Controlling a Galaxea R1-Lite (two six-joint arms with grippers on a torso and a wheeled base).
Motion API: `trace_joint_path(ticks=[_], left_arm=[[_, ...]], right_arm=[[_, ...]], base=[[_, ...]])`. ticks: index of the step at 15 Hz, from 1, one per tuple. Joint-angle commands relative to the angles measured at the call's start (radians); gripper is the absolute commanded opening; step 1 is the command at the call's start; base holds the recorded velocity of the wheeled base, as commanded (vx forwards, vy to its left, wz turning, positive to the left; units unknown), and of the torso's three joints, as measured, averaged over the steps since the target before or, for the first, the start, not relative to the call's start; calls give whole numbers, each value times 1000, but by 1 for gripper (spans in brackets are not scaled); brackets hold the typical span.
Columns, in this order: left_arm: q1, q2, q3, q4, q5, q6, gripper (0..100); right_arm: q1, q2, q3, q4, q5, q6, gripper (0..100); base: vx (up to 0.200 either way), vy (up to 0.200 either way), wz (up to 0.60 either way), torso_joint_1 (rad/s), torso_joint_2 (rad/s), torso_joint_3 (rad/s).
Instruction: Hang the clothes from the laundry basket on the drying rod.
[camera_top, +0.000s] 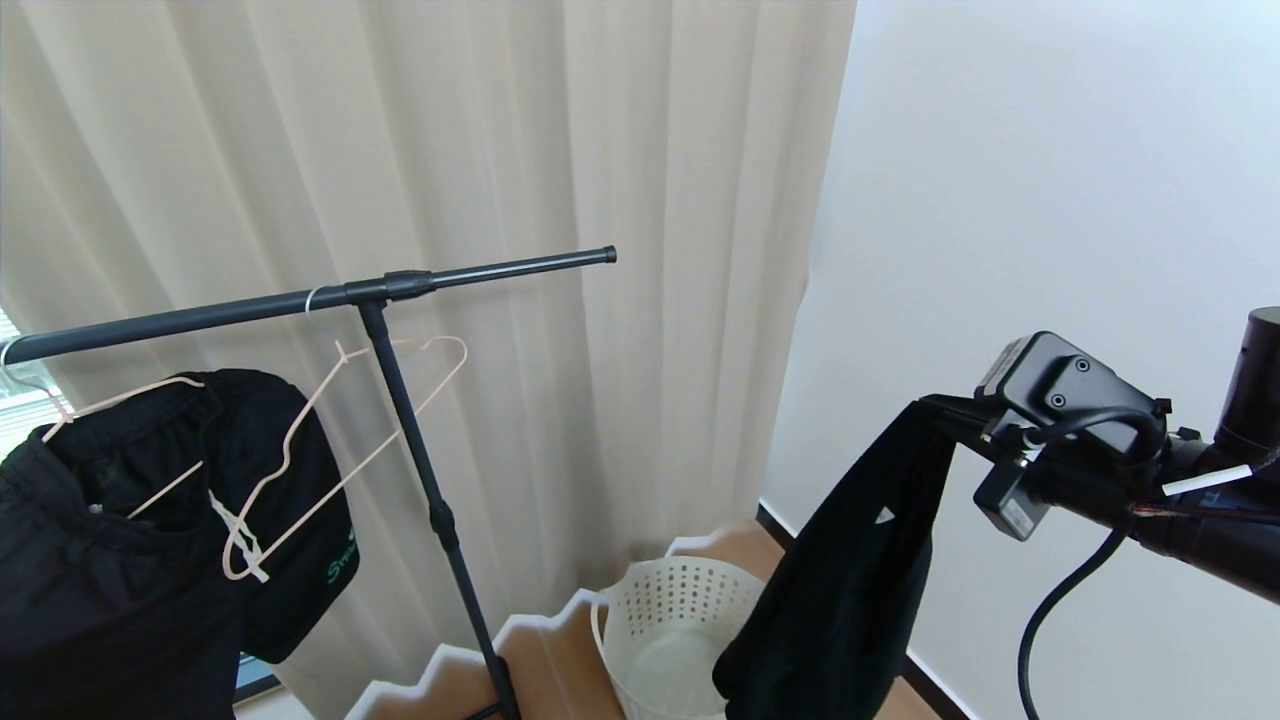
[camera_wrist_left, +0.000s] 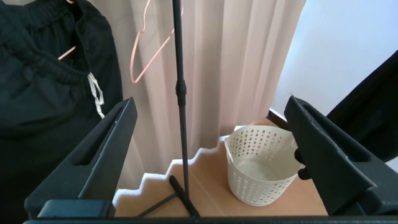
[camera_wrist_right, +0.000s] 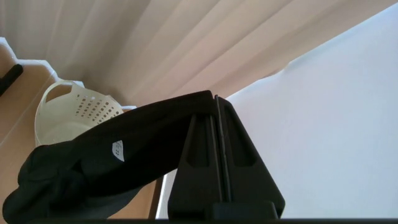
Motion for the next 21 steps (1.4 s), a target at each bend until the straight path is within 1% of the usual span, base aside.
trace_joint_path(ticks=[1, 7, 13, 21], left_arm=[[0, 0, 0, 0, 0, 0, 100], [0, 0, 0, 0, 3, -2, 100], [0, 0, 0, 0, 2, 0, 100], [0, 0, 0, 0, 2, 0, 100]], right_arm=[[1, 1, 0, 0, 1, 0, 0], [1, 9, 5, 0, 4, 0, 0], [1, 7, -6, -2, 16, 3, 0], [-1, 1, 2, -2, 21, 1, 0]], base=[[0, 0, 0, 163, -359, -193], [0, 0, 0, 155, -333, -176], [0, 0, 0, 0, 0, 0], [0, 0, 600, 6, 2, 4]])
